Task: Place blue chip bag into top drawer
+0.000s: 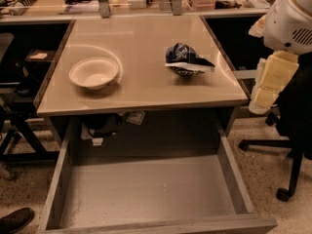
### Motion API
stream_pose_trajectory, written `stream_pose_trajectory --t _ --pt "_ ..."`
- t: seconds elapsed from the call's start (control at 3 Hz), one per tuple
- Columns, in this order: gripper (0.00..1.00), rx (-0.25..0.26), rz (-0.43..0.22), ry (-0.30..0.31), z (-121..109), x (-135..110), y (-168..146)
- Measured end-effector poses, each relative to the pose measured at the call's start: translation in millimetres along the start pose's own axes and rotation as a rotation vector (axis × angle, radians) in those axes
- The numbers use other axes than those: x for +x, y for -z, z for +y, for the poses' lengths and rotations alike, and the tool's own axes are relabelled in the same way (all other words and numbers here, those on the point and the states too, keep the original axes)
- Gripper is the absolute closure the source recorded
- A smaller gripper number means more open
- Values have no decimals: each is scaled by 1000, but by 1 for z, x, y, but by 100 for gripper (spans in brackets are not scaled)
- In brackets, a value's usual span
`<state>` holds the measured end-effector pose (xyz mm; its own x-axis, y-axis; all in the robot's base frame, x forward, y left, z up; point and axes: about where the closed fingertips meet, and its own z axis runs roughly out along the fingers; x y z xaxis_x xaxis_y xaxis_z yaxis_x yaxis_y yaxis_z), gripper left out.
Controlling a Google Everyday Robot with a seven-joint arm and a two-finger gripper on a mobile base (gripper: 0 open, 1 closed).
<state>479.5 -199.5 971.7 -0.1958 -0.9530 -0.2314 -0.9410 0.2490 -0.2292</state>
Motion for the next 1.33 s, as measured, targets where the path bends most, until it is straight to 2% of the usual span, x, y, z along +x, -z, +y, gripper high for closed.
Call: stream_pose_trajectory --t 0.67,1.33 --pt "0 22 20 -32 -58 -19 -42" --pt "0 -12 55 -16 -119 -41 -89"
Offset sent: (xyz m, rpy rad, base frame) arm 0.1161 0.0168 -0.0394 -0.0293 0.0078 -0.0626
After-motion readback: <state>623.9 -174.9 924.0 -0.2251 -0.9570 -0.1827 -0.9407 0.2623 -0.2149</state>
